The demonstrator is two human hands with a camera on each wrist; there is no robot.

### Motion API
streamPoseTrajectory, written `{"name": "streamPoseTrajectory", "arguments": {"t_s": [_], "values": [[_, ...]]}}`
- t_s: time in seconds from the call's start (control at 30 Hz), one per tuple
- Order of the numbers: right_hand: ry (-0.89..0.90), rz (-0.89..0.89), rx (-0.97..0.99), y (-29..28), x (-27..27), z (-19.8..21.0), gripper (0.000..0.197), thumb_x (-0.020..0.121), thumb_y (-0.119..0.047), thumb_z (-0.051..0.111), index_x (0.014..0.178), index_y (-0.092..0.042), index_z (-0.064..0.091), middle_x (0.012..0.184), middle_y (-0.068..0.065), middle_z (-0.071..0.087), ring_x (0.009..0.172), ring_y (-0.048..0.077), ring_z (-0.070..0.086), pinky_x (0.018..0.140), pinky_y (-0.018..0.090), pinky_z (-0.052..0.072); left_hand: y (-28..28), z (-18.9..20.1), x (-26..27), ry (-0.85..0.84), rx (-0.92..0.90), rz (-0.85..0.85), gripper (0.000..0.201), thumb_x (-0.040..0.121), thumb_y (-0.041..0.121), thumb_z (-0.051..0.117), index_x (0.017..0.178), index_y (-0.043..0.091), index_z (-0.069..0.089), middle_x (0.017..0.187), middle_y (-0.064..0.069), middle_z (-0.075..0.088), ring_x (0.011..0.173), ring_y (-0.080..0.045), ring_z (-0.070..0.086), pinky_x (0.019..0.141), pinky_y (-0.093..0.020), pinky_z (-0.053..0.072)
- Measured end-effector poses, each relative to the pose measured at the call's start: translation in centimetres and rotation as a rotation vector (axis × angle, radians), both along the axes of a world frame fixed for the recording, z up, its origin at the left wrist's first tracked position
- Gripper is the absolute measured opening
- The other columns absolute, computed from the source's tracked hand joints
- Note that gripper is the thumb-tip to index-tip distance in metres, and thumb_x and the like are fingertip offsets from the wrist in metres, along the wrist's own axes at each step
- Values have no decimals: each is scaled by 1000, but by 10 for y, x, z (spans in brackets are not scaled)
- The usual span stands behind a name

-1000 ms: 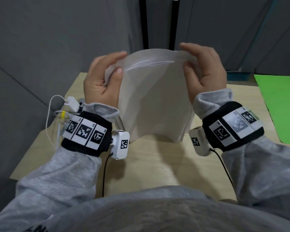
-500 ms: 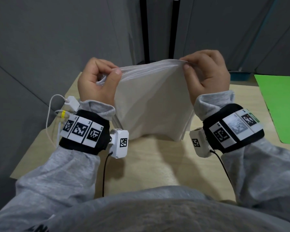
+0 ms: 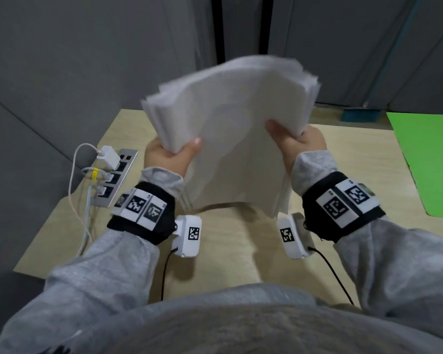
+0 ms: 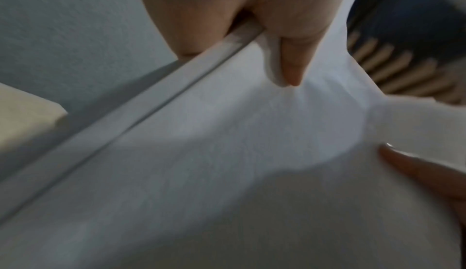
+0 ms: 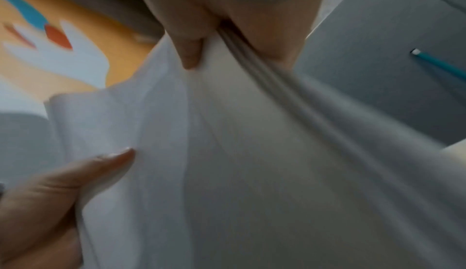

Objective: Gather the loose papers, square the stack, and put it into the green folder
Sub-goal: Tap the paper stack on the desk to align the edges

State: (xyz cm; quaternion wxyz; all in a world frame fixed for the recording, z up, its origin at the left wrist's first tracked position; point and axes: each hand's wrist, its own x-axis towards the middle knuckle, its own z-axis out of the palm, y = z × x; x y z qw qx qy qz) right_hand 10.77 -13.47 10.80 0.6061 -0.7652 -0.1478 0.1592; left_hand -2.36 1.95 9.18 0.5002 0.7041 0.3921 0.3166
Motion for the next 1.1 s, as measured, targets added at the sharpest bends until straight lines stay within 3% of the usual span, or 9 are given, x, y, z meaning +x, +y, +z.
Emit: {"name": "streamPoseTrajectory", "arguments": {"t_s": [0.1, 0.23, 0.33, 0.5, 0.6, 0.7, 0.8, 0.9, 1.1], "values": [[-81, -59, 327, -3, 3, 7, 20, 80, -29, 73, 90, -35, 58, 88, -10, 66, 85, 14, 66, 76, 30, 56, 14, 14, -1, -206, 44, -42, 36, 74, 19, 77, 103, 14, 57, 80, 11, 62, 62, 10, 62, 51, -2, 44], [-54, 3, 161, -7, 9, -9, 39, 78, -28, 74, 106, -39, 48, 94, -15, 61, 87, 6, 63, 83, 34, 56, 19, 1, -2, -111, -4, -158, 56, 66, 14, 82, 116, 8, 56, 88, 12, 62, 69, 13, 63, 58, -4, 47], [-79, 6, 63, 1, 5, -10, 24, 90, -22, 61, 113, -25, 58, 86, -14, 61, 83, 11, 61, 87, 36, 54, 9, -3, 5, 10, -4, -138, 32, 73, 17, 78, 99, 14, 59, 75, 16, 59, 64, 8, 57, 48, 0, 43], [-187, -82, 444, -4, 3, 7, 20, 87, -23, 64, 99, -37, 55, 85, -18, 66, 80, 1, 65, 71, 24, 56, 17, 8, 3, -234, 12, -98, 31, 69, 20, 81, 92, 22, 60, 84, 9, 65, 71, 3, 66, 57, -10, 50], [-123, -43, 215, -10, 9, -6, 42, 77, -35, 72, 111, -38, 46, 97, -12, 63, 90, 11, 65, 79, 33, 56, 19, -2, 1, -175, -74, -224, 56, 59, 20, 85, 108, 8, 61, 89, 7, 67, 83, -8, 67, 65, -11, 52], [-98, 0, -22, -4, 11, -14, 35, 86, -26, 65, 121, -23, 57, 96, -4, 63, 98, 23, 64, 87, 33, 51, 6, -4, 7, 58, -44, -231, 25, 75, 22, 77, 91, 19, 59, 76, 13, 61, 73, -8, 62, 59, -4, 47], [-134, -49, 124, 1, 5, -4, 20, 91, -26, 60, 110, -26, 65, 92, -7, 67, 94, 19, 65, 89, 39, 54, 0, 11, 10, -7, -25, -103, 20, 82, 28, 70, 76, 23, 52, 69, 11, 56, 58, -3, 55, 43, -2, 40], [-190, -92, 333, -7, 9, 2, 27, 83, -31, 68, 105, -39, 55, 94, -14, 66, 91, 11, 66, 81, 35, 58, 7, 21, 6, -179, 19, -130, 22, 76, 23, 76, 76, 30, 55, 76, 10, 61, 63, 5, 60, 50, -4, 46], [-137, 28, -46, -5, 11, -19, 42, 86, -21, 64, 126, -24, 50, 95, -8, 61, 93, 16, 62, 82, 27, 49, -2, 0, 0, 28, -82, -264, 24, 73, 15, 78, 82, 28, 59, 80, 16, 64, 71, 5, 66, 58, -8, 48]]}}
